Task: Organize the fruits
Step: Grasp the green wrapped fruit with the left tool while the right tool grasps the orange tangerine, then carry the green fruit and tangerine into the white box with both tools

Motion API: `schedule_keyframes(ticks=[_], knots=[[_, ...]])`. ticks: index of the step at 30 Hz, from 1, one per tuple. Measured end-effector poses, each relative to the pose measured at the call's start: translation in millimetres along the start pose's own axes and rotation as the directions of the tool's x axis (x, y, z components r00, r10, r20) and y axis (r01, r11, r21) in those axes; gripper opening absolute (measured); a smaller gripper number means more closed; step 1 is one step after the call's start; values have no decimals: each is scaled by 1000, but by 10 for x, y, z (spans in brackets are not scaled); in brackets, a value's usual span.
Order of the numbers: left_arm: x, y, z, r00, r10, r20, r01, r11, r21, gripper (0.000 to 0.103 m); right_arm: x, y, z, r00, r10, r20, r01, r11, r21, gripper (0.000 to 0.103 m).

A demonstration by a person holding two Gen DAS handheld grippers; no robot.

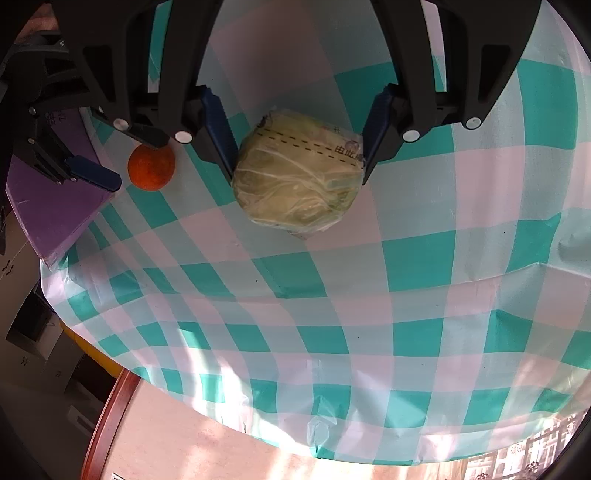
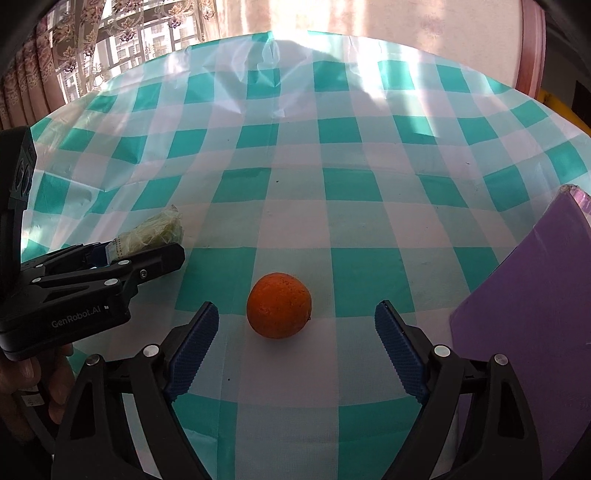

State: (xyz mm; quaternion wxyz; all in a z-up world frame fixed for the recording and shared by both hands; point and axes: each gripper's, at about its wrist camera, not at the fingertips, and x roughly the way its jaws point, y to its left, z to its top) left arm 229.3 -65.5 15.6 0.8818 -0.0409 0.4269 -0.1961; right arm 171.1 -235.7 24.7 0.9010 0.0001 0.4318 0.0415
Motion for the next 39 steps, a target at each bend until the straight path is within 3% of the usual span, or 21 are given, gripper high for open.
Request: schedule_keyframes(ticks=[4, 7, 11, 19, 39], knots=[[-14, 23, -6, 1000, 4, 3, -4, 1000, -3, 62, 27, 7, 11, 1000, 5, 1, -5, 1000, -8, 61], [-17, 25, -9, 1000, 5, 3, -5, 1000, -3, 62, 46, 17, 14, 1000, 17, -1, -17, 1000, -12, 56], [-19, 30, -8, 1000, 4, 5, -4, 1000, -3, 62, 53, 53, -6, 999, 37, -12, -37, 999, -27, 34], [-88, -5, 4, 1000, 6, 13, -7, 1000, 11, 61, -72, 86, -31, 999, 33, 6, -33, 999, -34, 34], [-609, -343, 95, 995, 8, 99, -15, 997, 77, 61, -918, 99, 116, 989, 71, 133, -69, 997, -24, 34]])
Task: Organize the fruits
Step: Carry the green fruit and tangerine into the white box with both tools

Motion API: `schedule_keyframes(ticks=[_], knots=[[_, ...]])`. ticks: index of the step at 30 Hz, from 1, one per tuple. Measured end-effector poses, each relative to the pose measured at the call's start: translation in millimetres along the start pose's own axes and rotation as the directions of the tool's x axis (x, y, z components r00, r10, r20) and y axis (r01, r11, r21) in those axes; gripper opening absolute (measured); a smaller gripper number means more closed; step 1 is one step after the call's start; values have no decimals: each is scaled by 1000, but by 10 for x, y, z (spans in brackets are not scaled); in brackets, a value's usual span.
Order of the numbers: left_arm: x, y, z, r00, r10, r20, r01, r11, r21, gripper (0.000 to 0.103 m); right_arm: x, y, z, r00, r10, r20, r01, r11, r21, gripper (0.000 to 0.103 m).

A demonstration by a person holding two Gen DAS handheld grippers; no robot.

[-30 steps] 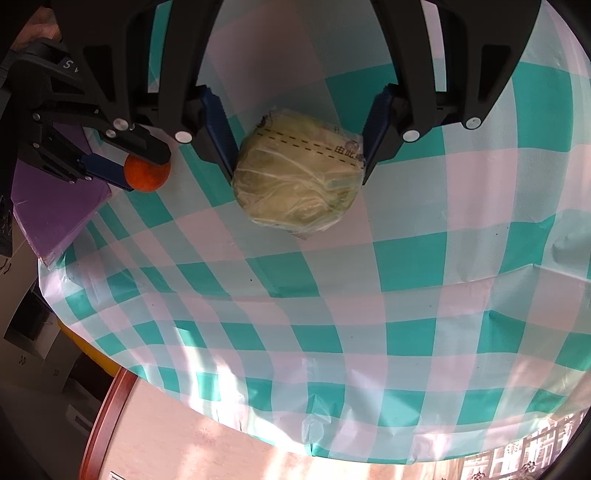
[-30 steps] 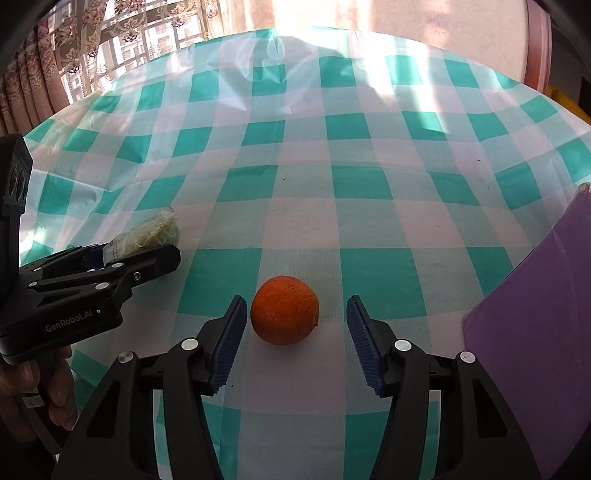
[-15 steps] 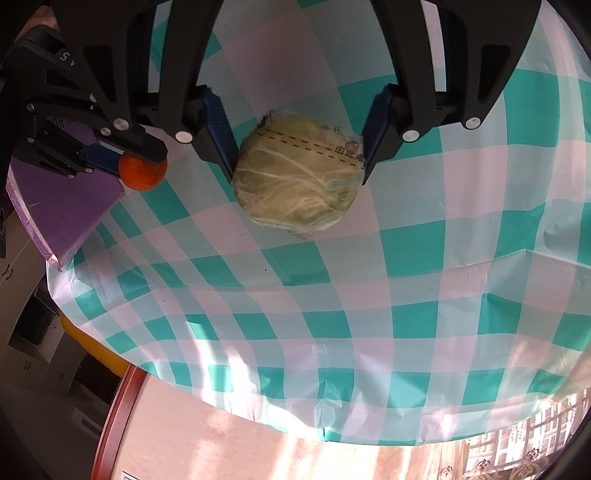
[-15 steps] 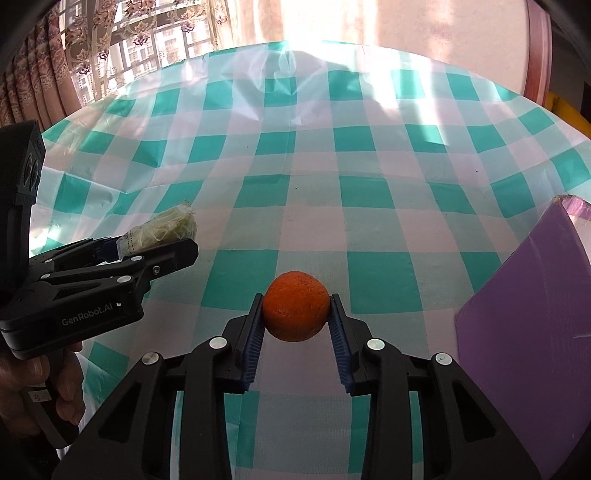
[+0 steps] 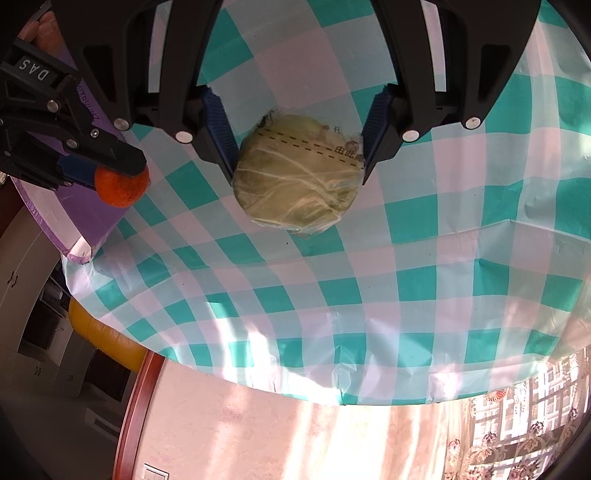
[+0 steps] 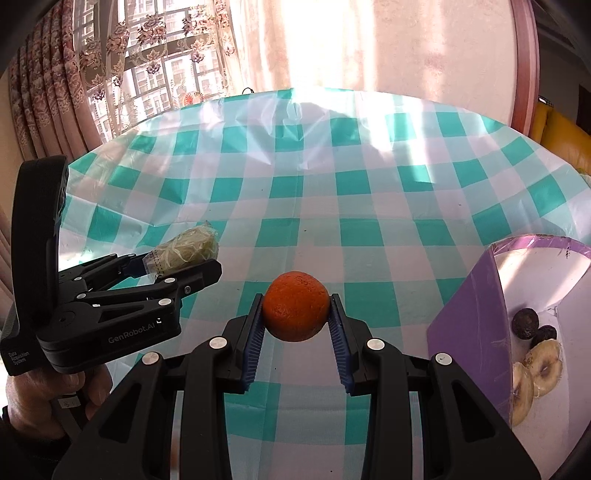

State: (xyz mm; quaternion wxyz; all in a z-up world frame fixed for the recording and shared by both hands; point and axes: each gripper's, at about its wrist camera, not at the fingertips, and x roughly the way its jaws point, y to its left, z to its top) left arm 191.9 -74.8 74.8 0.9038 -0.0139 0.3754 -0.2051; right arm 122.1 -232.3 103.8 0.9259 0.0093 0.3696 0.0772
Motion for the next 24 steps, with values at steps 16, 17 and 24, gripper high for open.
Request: schedule_keyframes(ticks=[16, 17, 24], knots=[[-338, -555, 148, 998, -23, 65, 17, 996, 92, 61, -596, -350, 199, 993, 7, 119, -14, 998, 55, 34], [-345, -607, 155, 997, -30, 66, 23, 995, 100, 61, -629, -398, 208, 992, 2, 125, -10, 998, 62, 34], [-349, -1029, 176, 996, -70, 62, 58, 983, 177, 61, -818, -856, 231, 986, -55, 159, 33, 990, 137, 34]])
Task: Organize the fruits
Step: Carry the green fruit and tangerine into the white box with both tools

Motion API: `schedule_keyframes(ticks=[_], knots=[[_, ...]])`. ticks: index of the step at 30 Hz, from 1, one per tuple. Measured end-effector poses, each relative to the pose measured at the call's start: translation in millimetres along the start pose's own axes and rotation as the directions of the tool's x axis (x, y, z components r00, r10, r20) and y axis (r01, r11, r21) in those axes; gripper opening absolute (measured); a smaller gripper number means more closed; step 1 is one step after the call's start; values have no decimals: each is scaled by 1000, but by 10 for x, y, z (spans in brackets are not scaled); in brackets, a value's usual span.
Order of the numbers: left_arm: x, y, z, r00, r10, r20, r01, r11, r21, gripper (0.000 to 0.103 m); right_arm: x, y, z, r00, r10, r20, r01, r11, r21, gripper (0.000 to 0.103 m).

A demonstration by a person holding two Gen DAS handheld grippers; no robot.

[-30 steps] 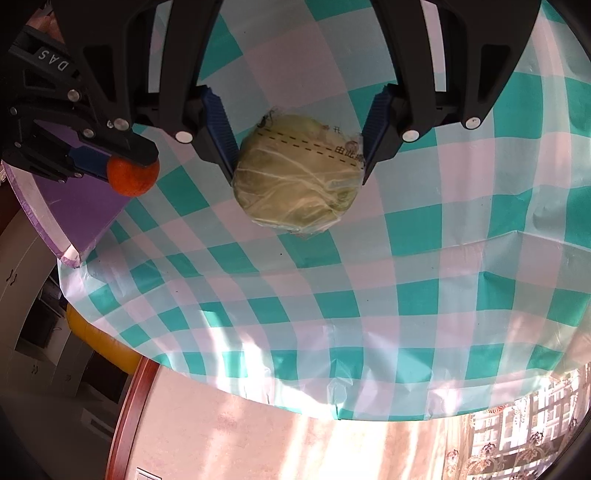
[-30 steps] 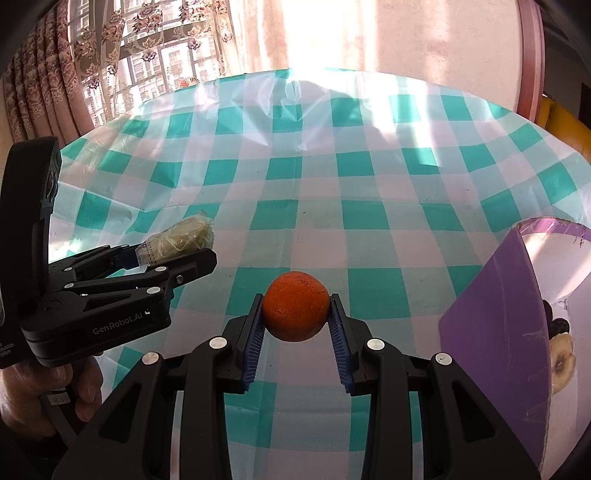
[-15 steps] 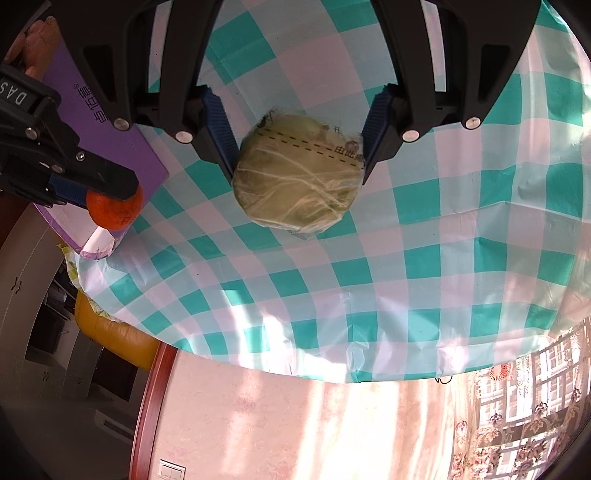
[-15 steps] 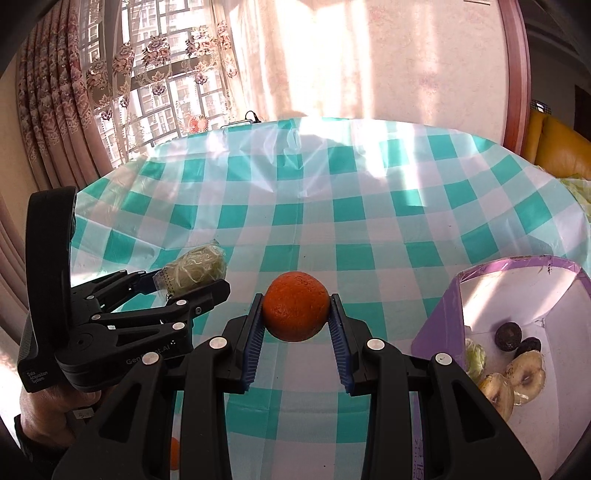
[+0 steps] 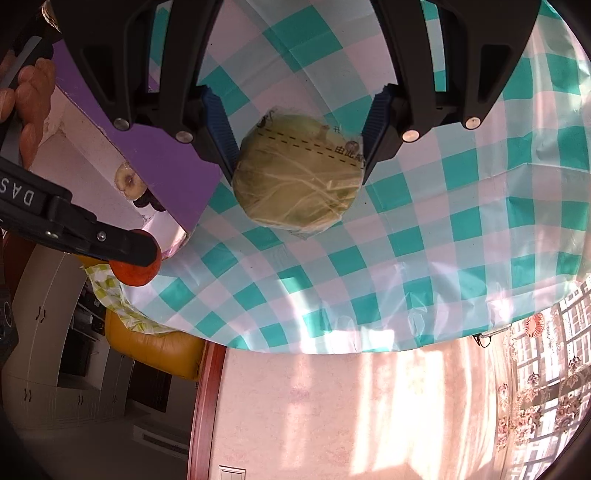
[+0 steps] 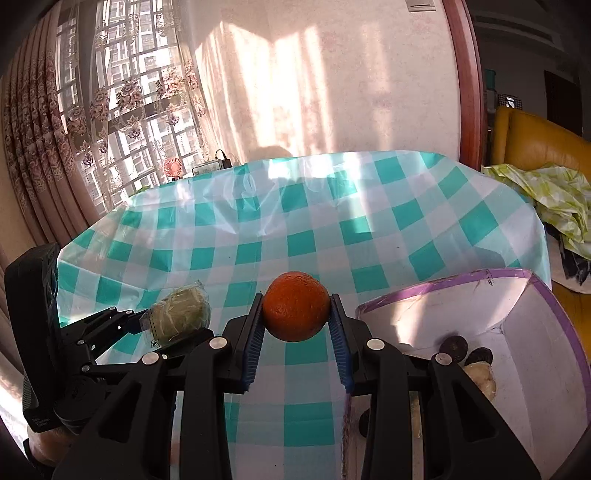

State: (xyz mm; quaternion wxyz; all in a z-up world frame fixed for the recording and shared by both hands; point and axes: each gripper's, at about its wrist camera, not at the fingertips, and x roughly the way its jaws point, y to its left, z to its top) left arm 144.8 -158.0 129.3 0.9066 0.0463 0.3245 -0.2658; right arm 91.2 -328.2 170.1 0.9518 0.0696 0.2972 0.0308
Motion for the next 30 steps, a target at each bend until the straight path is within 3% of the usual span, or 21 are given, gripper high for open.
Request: schedule_keyframes(ticks=[8, 18, 30], knots=[[49, -438, 80, 998, -68, -4, 68, 995, 69, 61, -96, -632, 9, 996, -93, 6, 92, 991, 101, 34], [152, -1051, 151, 989, -145, -30, 148, 974, 171, 61, -118, -1291, -115, 978, -201, -50, 207, 952, 224, 34], [425, -1725, 90, 965, -214, -149, 249, 927, 281, 61, -46, -1818, -287, 959, -250, -137, 281, 905, 320, 34]])
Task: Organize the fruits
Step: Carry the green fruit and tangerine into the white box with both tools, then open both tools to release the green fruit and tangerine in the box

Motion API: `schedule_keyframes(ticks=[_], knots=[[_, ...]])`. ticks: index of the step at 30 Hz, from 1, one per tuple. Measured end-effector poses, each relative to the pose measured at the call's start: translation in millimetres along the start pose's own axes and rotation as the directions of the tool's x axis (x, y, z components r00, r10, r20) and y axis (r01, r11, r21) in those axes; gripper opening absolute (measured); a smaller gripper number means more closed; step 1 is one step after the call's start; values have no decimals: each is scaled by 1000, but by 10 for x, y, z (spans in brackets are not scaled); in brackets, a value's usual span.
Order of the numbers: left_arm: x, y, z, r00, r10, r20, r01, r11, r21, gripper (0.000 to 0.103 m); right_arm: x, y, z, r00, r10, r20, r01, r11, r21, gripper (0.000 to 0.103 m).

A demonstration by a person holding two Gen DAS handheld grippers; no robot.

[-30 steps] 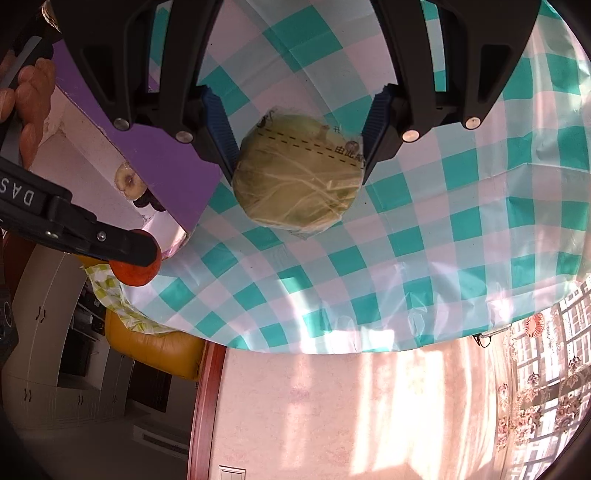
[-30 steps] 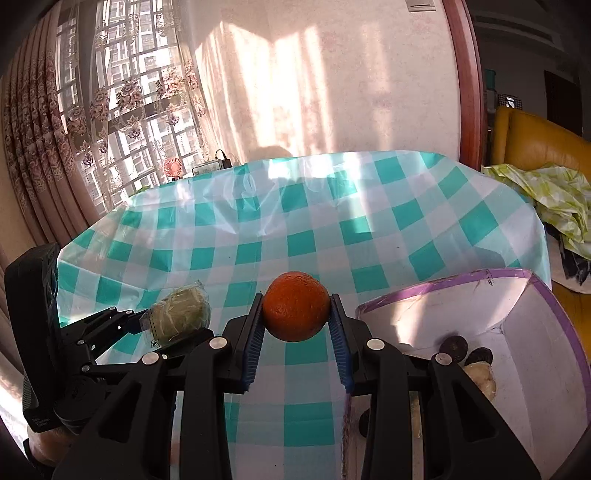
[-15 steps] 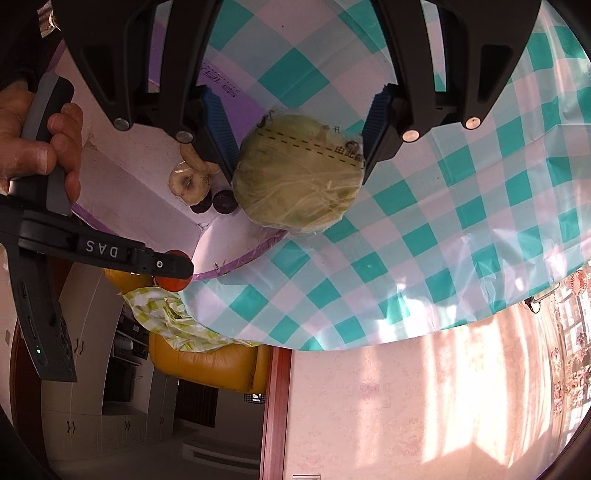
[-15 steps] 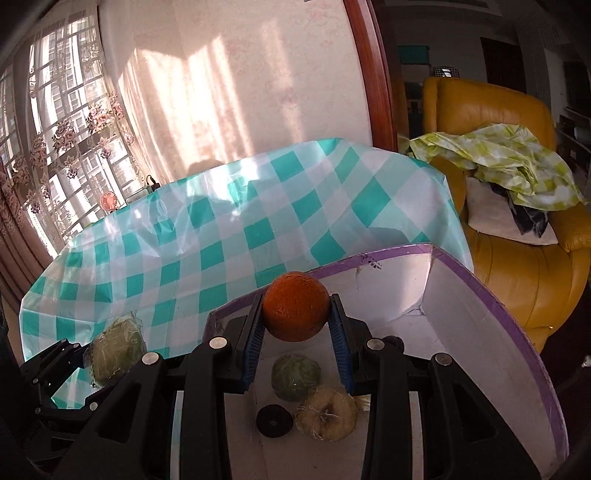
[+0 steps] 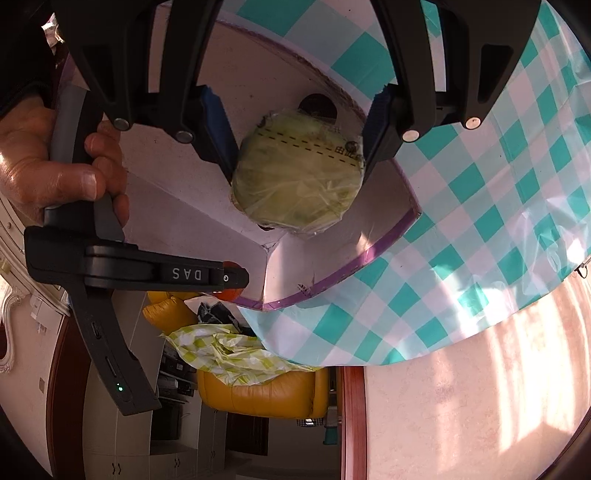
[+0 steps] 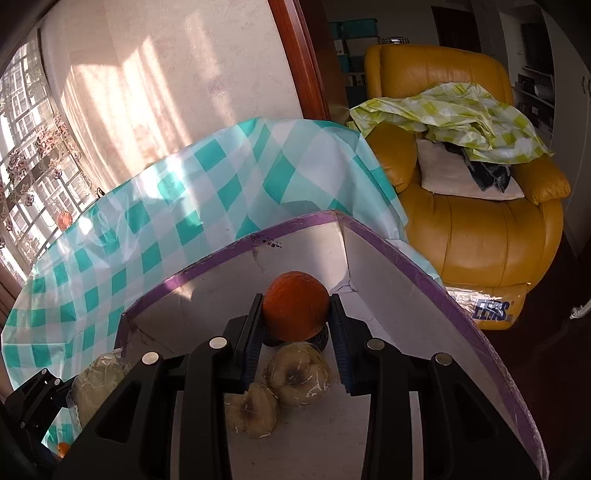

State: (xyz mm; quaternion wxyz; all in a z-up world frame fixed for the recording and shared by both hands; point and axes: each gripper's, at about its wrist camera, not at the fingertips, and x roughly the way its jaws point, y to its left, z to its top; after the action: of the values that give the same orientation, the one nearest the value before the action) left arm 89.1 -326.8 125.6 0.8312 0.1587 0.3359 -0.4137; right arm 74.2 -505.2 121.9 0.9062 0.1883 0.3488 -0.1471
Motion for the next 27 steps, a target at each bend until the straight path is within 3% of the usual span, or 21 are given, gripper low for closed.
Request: schedule_keyframes(ticks=[6, 11, 16, 20, 27], knots=[[248, -203, 32, 995, -24, -96, 30, 998, 52, 61, 183, -143, -58, 997, -29, -73, 31, 999, 21, 34], [498, -427, 31, 976, -17, -216, 47, 990, 133, 61, 318, -163, -106, 990, -61, -125, 61, 998, -5, 35], [799, -558, -28, 932, -5, -362, 75, 981, 181, 61, 398, -176, -113, 982, -93, -163, 84, 995, -63, 35], [958, -584, -48, 910, -20, -415, 100, 980, 171, 61, 548, -189, -144, 967, -101, -232, 75, 990, -118, 35], [1127, -574, -29, 876, 3, -483, 102, 976, 191, 62, 641, -202, -155, 958, -147, -248, 104, 979, -177, 35]])
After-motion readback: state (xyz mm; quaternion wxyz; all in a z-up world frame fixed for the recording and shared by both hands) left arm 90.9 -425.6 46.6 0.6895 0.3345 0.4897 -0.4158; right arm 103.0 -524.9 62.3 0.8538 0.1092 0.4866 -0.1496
